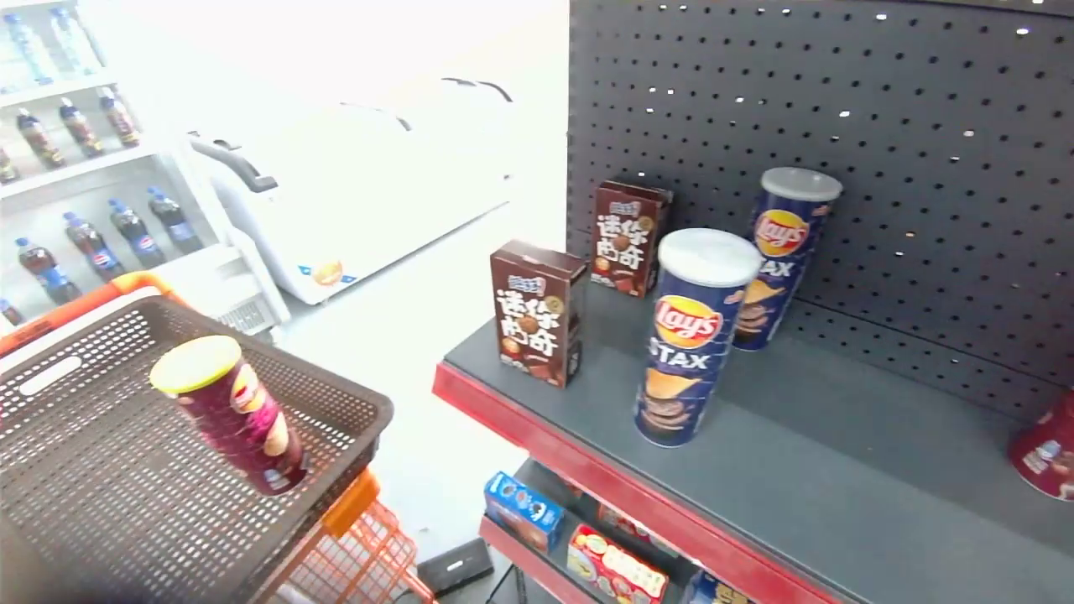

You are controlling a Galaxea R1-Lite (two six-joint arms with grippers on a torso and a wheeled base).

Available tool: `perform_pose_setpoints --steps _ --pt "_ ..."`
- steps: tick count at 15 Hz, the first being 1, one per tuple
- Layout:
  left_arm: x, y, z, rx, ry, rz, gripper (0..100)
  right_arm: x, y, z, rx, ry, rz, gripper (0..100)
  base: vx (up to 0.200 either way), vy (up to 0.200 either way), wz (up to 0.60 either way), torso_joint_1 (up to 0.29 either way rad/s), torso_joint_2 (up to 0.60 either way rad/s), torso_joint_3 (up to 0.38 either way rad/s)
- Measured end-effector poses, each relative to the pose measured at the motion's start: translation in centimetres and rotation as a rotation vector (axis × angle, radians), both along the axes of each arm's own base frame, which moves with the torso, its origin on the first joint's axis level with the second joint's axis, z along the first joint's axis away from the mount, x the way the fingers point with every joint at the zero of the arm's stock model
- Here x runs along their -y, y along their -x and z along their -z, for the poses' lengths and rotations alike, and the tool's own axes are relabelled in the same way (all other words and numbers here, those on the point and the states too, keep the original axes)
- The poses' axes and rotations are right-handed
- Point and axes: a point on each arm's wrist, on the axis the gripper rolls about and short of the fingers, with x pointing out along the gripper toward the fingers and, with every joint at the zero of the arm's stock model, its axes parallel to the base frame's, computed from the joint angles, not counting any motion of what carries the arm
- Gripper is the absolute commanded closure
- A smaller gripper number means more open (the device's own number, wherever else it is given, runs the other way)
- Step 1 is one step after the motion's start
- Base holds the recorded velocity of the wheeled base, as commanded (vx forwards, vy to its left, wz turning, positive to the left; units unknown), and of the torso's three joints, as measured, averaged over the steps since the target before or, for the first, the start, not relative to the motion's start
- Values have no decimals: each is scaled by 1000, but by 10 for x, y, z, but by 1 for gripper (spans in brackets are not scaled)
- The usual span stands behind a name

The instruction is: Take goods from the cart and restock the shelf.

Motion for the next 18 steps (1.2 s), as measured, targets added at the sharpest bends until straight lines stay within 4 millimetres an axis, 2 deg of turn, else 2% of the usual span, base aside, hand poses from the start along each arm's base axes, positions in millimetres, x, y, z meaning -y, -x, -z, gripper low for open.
perform_pose_setpoints --steps 2,11,15,18 --pt "0 0 0 0 0 0 0 0 0 0 0 0 0 0 0 0 600 -2 5 5" --pt "0 0 -1 6 -9 4 0 0 0 0 0 -1 0 0 0 0 0 0 0 0" --pt "1 3 -23 -7 -89 72 0 0 0 0 0 -1 0 0 0 0 0 0 0 0" --pt "2 -9 -43 -106 -107 96 0 0 0 0 0 -1 0 0 0 0 0 0 0 0"
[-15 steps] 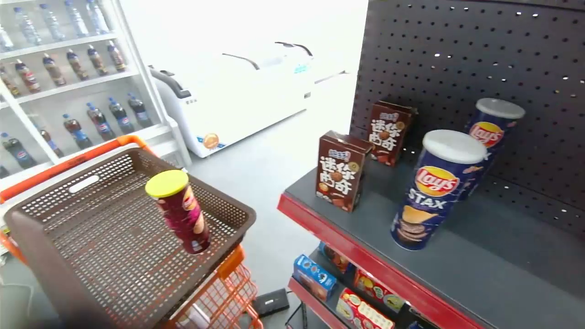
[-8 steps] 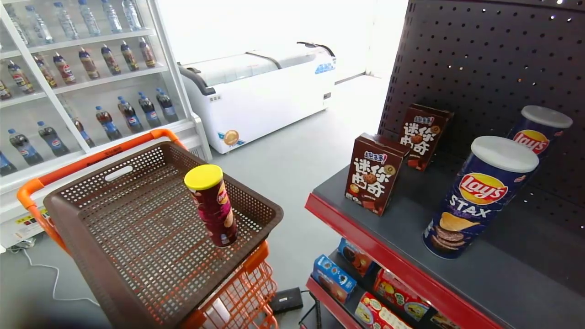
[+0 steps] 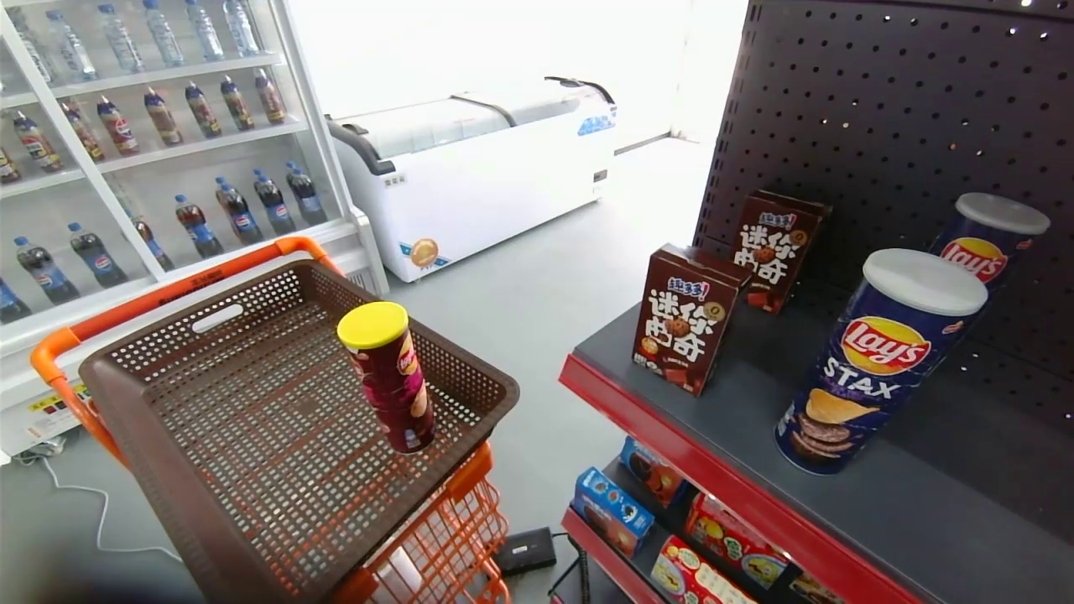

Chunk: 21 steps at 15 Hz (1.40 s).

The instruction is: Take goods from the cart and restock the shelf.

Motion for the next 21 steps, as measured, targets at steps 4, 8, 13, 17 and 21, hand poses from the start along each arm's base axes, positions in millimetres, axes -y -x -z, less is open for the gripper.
perform_pose_setpoints --steps 4,8,13,17,21 --pt "1 -33 -36 -146 -3 20 0 0 0 0 0 0 0 0 0 0 0 0 0 0" --pt "8 -89 -59 -250 -29 97 0 0 0 0 0 0 0 0 0 0 0 0 0 0" --pt "29 -159 -63 -179 -46 192 0 0 0 0 0 0 0 0 0 0 0 0 0 0" --pt "41 -204 -51 -112 -46 185 0 0 0 0 0 0 0 0 0 0 0 0 0 0" --pt "48 -236 -29 -112 -43 160 0 0 0 0 0 0 0 0 0 0 0 0 0 0"
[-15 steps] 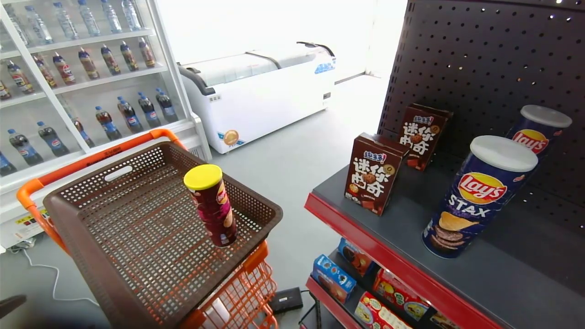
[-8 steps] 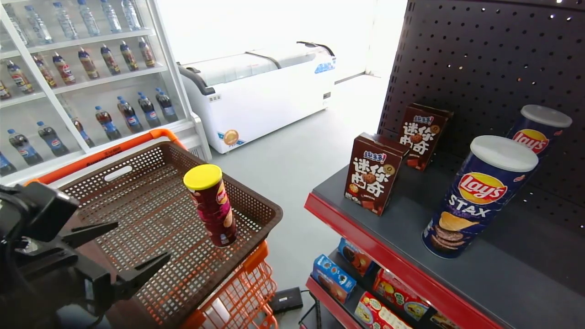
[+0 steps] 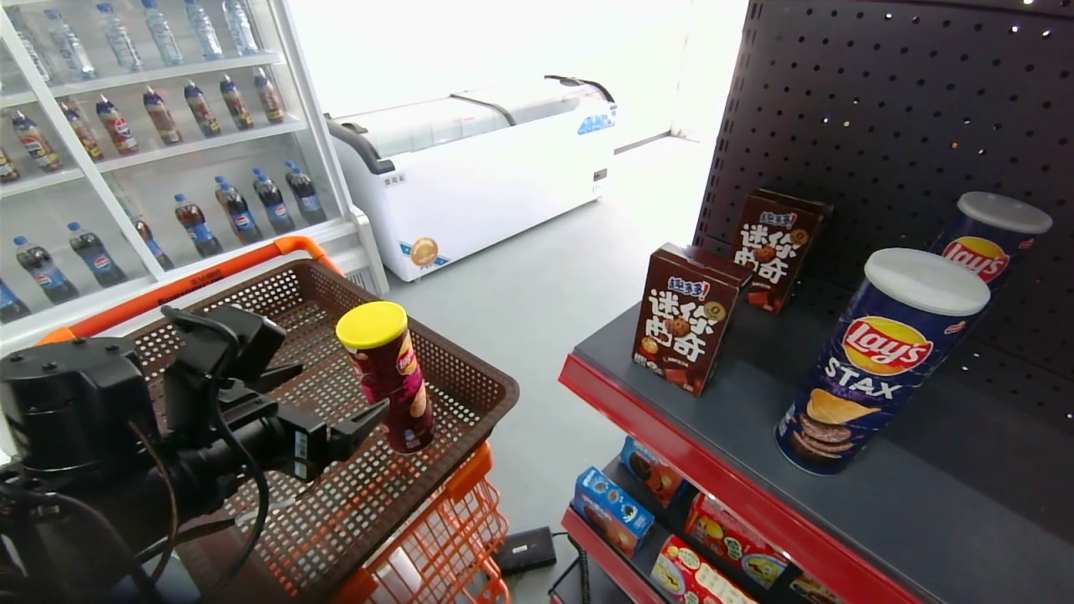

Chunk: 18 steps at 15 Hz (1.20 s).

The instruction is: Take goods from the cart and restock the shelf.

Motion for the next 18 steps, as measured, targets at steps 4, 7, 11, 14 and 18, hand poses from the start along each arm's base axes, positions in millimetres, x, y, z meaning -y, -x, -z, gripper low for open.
perform_pose_setpoints --steps 4,7,11,14,18 --pt "5 -20 20 36 9 2 0 0 0 0 0 0 0 0 0 0 0 0 0 0" --pt "9 -33 38 49 12 4 0 0 0 0 0 0 0 0 0 0 0 0 0 0" --pt "13 -50 58 70 16 4 0 0 0 0 0 0 0 0 0 0 0 0 0 0" --pt "15 -64 67 85 17 0 0 0 0 0 0 0 0 0 0 0 0 0 0 0" --pt "18 -85 72 117 10 -38 0 0 0 0 0 0 0 0 0 0 0 0 0 0"
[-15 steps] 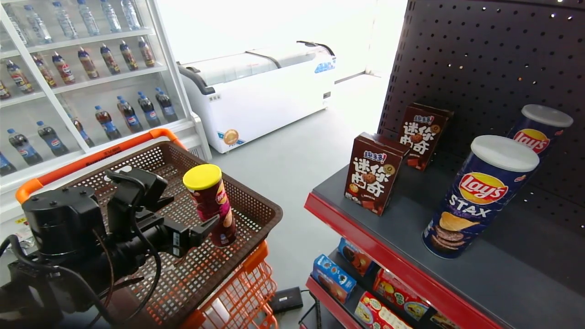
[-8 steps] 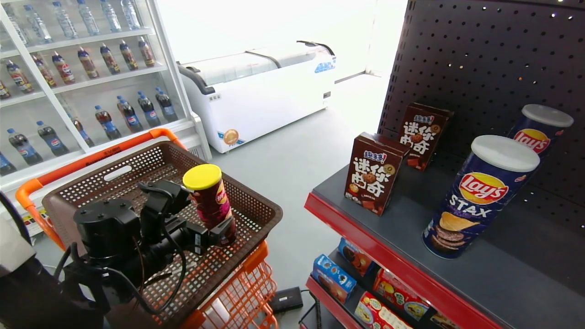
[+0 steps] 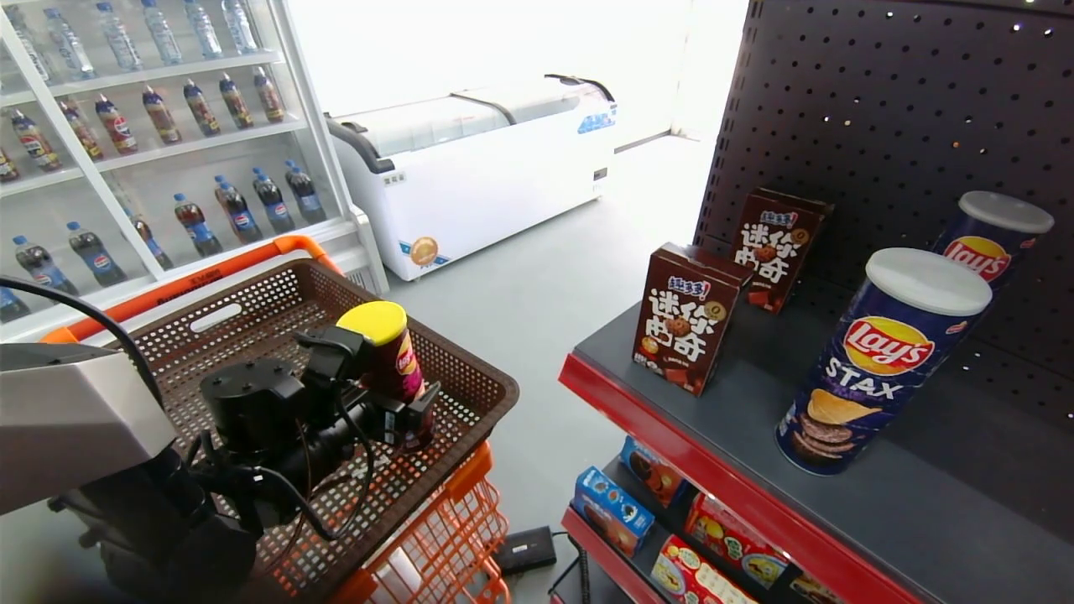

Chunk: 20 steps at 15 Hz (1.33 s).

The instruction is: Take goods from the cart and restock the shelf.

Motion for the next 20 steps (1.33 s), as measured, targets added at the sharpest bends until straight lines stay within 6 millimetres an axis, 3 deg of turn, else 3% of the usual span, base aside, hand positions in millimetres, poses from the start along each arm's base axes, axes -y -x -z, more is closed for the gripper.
perform_pose_setpoints --steps 3,4,13,17,20 --pt "2 -8 4 5 0 -1 0 0 0 0 0 0 0 0 0 0 0 0 0 0" --pt "2 -12 4 11 2 -1 100 0 0 0 0 0 0 0 0 0 0 0 0 0" --pt "6 -18 3 40 -89 -14 100 0 0 0 0 0 0 0 0 0 0 0 0 0" --pt "9 -14 -10 6 -85 31 100 0 0 0 0 0 0 0 0 0 0 0 0 0" --pt "9 -10 -32 -38 -84 85 100 0 0 0 0 0 0 0 0 0 0 0 0 0"
